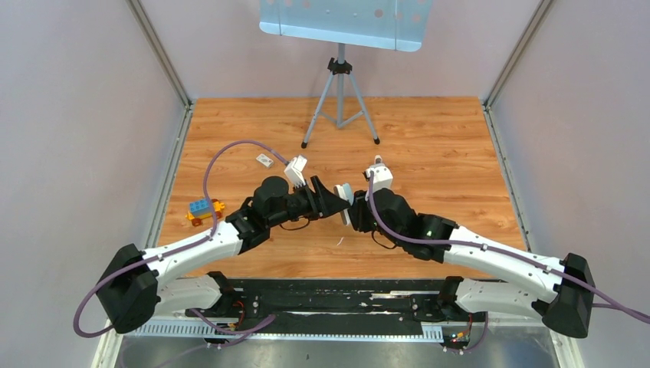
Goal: Load the staples into the stapler
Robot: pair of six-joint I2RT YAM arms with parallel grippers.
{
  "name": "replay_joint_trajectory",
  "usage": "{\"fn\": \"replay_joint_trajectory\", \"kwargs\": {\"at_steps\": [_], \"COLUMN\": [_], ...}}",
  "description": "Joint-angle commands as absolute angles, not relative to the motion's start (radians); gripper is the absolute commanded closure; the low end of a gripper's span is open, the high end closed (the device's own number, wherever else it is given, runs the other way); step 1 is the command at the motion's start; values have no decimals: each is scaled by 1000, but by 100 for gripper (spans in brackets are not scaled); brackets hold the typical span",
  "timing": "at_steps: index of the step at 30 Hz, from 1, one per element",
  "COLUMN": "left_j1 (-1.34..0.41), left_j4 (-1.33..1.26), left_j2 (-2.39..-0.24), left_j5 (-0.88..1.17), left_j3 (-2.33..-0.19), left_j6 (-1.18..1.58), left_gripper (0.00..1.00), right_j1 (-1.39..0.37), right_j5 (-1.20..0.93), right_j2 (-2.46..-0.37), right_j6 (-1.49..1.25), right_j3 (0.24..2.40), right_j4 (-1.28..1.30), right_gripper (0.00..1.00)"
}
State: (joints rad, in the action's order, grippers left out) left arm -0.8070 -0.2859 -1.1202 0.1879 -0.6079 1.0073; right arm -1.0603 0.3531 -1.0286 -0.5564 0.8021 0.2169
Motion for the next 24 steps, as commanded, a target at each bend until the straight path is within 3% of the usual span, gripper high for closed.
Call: {"fn": "replay_joint_trajectory", "kwargs": {"at_steps": [1, 4, 9, 14, 20, 24], "left_j1": [-799, -796, -788, -779, -758, -752], "left_j4": [-367, -415, -491, -537, -523, -496], "left_j2": [-1147, -1162, -1165, -1172, -1125, -1063], "left_j5": [203, 215, 238, 278, 311, 325], "left_j3": [-583, -576, -552, -539, -516, -504], "left_j6": [1044, 1062, 1088, 1066, 999, 913], "left_gripper": [43, 49, 75, 100, 100, 100], "right_j1": [-1076, -1076, -1077, -1071, -1019, -933], "right_j5": [379, 367, 342, 299, 164, -44], "right_j2": [-995, -985, -986, -999, -875, -790], "right_j6": [-556, -556, -531, -441, -344, -329], "right_j3": [781, 767, 747, 725, 688, 657], "right_j4": [151, 134, 106, 85, 83, 80], "right_gripper": [76, 76, 73, 55, 31, 29]}}
